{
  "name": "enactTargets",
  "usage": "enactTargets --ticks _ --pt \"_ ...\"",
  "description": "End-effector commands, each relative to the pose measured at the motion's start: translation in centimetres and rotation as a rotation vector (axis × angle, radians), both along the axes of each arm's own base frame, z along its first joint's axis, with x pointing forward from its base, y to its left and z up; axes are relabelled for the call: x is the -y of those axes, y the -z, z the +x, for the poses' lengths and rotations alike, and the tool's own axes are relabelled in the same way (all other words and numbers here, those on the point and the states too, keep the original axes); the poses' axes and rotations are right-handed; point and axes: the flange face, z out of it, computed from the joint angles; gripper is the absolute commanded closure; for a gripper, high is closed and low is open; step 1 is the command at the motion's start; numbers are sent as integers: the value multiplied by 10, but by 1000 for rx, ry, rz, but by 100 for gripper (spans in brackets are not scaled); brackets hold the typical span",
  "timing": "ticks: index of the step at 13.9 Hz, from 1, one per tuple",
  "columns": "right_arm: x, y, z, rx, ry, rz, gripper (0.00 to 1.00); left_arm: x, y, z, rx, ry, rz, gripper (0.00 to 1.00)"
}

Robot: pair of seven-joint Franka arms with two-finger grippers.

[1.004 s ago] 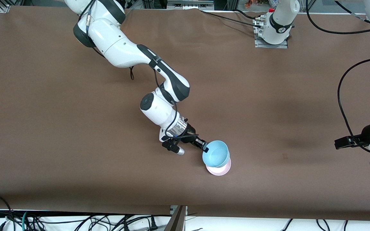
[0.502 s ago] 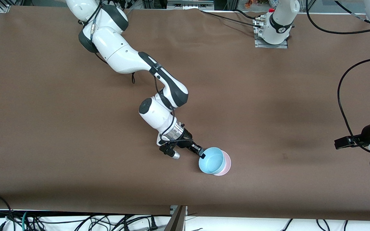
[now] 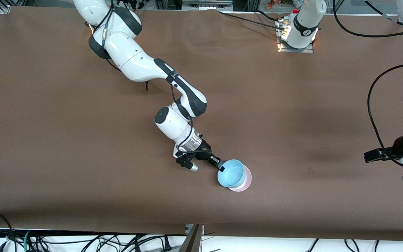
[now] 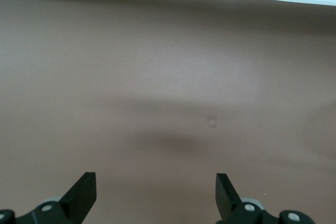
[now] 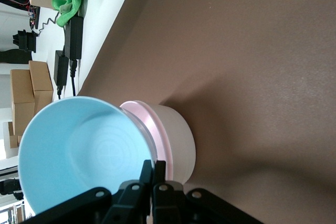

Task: Stack pink and blue bowls on white bowl
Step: 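Lower the blue bowl into the pink bowl with the right gripper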

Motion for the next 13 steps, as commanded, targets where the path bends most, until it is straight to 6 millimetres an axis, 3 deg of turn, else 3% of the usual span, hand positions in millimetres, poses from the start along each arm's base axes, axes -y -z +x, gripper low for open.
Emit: enactTargets --ticks 1,5,9,13 --pt "-2 -1 1 25 -1 26 100 2 -5 -7 -6 8 24 0" --pt "-2 -4 2 28 -1 26 100 2 -4 -8 -9 8 24 0" --pt "-2 -9 2 33 -1 30 89 2 -3 -7 -9 8 24 0" --pt "-1 -10 3 34 -1 29 66 2 -3 -8 -11 8 24 0"
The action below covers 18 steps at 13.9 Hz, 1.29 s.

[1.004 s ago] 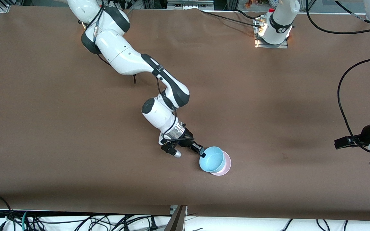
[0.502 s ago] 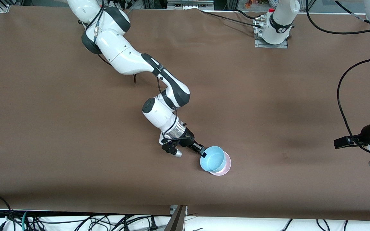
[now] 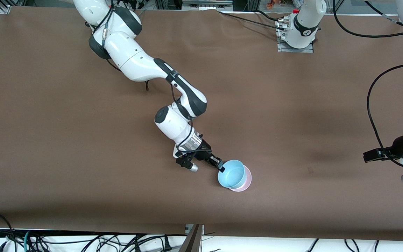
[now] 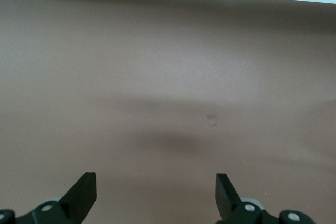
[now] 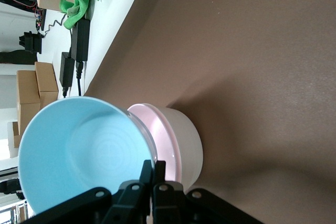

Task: Stack pink and blue bowls on white bowl
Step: 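Open the right gripper and draw it back from the bowls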

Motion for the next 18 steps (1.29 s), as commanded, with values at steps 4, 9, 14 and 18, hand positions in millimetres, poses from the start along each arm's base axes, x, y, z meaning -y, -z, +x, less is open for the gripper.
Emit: enactTargets --ticks 4,9,14,18 --pt "-2 -3 1 20 -2 24 52 0 -5 -7 -5 5 24 0" --pt "-3 -22 4 34 -3 34 52 1 -7 -7 -1 5 21 0" --pt "32 -143 25 -5 -109 -66 51 -1 -8 -8 1 4 25 0" --pt "115 -231 18 -77 -280 -258 36 -11 -2 -3 17 -3 35 0"
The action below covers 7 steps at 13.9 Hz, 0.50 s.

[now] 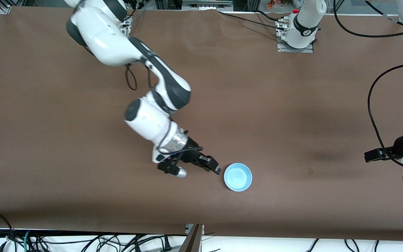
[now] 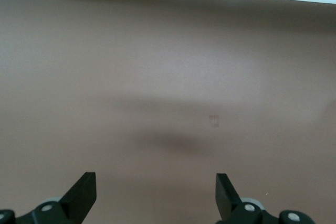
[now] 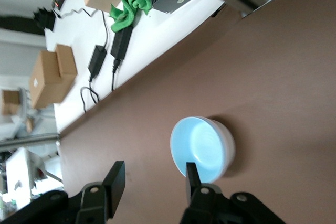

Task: Stack pink and blue bowls on white bowl
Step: 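Open the right gripper and draw it back from the bowls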

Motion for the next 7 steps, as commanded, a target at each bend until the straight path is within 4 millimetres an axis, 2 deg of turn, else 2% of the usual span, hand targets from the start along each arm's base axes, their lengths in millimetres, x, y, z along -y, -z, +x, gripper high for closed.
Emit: enactTargets --ticks 1,3,4,5,7 --pt "69 -56 -32 -61 -151 -174 32 -7 -1 0 40 8 31 0" --pt "128 -90 -52 -94 -276 -293 21 -6 9 -1 26 16 32 0" --pt "160 -109 -63 -100 -320 -337 9 -5 11 -1 21 18 30 0" --pt "193 -123 -75 -104 -365 -382 1 -6 12 -1 21 14 26 0" --pt "257 -149 -98 -101 -461 -465 1 -8 12 1 35 15 29 0"
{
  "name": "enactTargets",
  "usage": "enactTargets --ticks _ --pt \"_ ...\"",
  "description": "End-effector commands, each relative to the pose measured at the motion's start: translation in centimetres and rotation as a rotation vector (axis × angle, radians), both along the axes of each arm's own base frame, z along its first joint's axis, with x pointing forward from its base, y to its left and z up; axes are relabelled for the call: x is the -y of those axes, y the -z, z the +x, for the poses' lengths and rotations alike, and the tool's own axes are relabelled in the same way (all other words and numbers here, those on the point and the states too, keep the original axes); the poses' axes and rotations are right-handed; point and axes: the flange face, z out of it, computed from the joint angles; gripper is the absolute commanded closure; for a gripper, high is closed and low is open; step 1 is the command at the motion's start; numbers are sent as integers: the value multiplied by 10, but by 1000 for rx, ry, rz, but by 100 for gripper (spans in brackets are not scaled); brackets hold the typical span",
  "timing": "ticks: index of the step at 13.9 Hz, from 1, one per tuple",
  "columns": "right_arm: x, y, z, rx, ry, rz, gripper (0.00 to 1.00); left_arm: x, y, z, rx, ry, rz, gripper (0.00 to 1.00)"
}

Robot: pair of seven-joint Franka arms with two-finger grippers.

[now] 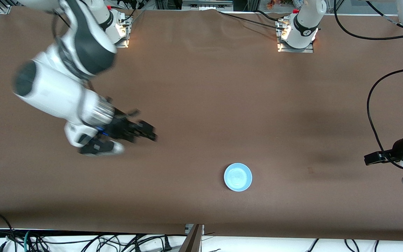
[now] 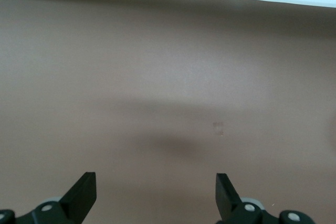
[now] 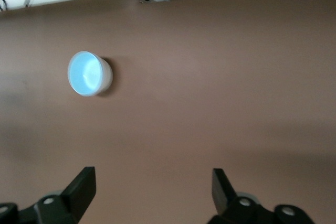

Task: Stack pink and blue bowls on white bowl
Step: 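Open the right gripper and draw it back from the bowls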

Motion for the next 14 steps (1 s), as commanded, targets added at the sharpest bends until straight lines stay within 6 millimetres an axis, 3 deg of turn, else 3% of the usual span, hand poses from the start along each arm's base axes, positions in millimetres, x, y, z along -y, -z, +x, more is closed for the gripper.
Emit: enactTargets --ticks 1,3,7,8,11,14 --pt "82 -19 -51 -22 -126 -97 1 -6 1 -1 23 12 26 0" --pt "127 -36 -70 -27 -139 -180 0 -9 5 -1 21 11 20 0" --pt "149 -71 -100 -54 -163 -366 0 -16 32 1 -21 29 11 0" --pt "151 -73 -102 -61 -162 -375 0 -5 33 1 -21 26 -6 0" --pt "153 -79 -105 -61 -157 -402 0 65 29 4 -13 90 -20 0" --pt "158 -86 -103 -67 -145 -399 0 169 43 -1 -9 -18 -23 0"
